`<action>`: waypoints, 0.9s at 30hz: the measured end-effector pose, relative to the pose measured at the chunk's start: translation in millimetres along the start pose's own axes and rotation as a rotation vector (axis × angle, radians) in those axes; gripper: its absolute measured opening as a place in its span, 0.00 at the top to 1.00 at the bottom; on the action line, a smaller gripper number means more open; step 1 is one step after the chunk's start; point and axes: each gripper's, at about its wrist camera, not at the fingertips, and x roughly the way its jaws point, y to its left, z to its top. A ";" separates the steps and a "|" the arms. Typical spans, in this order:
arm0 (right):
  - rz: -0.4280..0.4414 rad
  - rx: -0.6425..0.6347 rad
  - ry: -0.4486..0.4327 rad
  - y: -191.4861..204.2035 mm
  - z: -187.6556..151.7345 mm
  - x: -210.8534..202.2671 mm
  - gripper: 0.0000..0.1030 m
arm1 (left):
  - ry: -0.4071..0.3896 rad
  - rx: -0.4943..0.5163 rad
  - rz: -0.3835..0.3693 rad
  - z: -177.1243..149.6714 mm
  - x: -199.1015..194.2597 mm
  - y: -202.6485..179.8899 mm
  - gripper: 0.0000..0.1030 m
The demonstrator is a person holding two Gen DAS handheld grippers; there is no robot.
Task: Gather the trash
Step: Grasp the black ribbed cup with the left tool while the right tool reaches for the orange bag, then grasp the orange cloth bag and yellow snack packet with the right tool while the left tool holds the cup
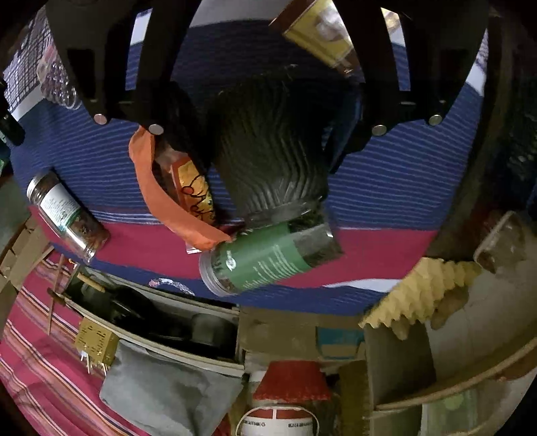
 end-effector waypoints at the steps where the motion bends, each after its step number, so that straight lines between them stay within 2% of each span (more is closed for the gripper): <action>1: 0.002 -0.004 -0.002 3.2 0.8 0.6 0.20 | -0.006 0.005 0.008 -0.4 -5.8 2.1 0.34; 8: 0.052 -0.063 0.015 54.5 11.2 17.4 0.20 | -0.050 0.053 0.077 -4.5 -32.0 21.0 0.34; 15: 0.112 -0.135 0.012 115.1 36.5 30.6 0.20 | -0.092 0.013 0.121 -1.1 -47.7 61.9 0.34; 23: 0.141 -0.149 0.117 166.7 56.0 76.5 0.20 | -0.085 0.008 0.139 -4.5 -45.8 88.6 0.34; 27: 0.107 -0.148 0.181 177.4 52.7 104.7 0.20 | -0.089 -0.036 0.127 -5.0 -47.7 103.7 0.34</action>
